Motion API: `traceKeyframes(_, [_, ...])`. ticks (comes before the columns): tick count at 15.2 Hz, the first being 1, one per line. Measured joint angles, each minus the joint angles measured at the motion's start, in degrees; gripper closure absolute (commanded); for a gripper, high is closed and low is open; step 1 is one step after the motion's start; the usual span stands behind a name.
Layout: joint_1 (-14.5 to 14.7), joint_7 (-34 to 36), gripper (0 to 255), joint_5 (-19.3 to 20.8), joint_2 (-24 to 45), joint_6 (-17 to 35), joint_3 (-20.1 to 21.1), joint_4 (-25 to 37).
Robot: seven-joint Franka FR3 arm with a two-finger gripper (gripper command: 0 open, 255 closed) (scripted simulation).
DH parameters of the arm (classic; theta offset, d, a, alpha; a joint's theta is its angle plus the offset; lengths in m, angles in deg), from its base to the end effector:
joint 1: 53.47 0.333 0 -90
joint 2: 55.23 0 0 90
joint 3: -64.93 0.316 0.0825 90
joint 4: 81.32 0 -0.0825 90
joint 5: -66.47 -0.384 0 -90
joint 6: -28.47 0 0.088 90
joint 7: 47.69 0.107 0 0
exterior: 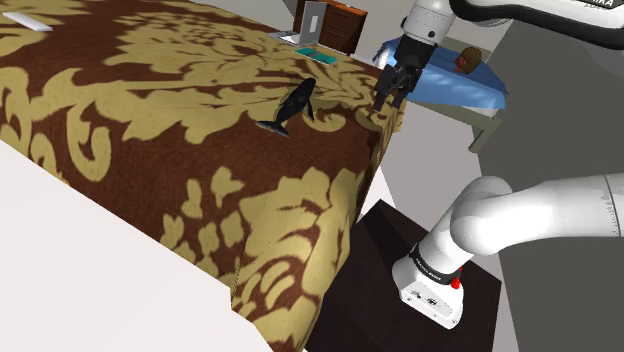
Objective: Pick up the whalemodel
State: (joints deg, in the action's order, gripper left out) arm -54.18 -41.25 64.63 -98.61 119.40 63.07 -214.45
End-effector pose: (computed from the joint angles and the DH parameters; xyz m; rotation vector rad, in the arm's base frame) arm 0.3165 -0.0139 0.5983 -3.0778 0.2294 -0.0281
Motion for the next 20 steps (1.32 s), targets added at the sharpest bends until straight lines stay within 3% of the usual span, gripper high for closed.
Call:
traceKeyframes(4, [-1.0, 5.1, 0, -0.1, 3.2, 3.3, 2.7, 0.4])
traceKeyframes(10, [-4.0, 20.8, 0, 1.5, 14.3, 11.5, 10.2, 4.2])
traceKeyframes(15, [-7.0, 34.9, 0, 5.8, 25.6, 16.1, 15.4, 10.4])
traceKeyframes(20, [-9.2, 48.6, 0, 12.5, 37.4, 16.9, 18.3, 19.4])
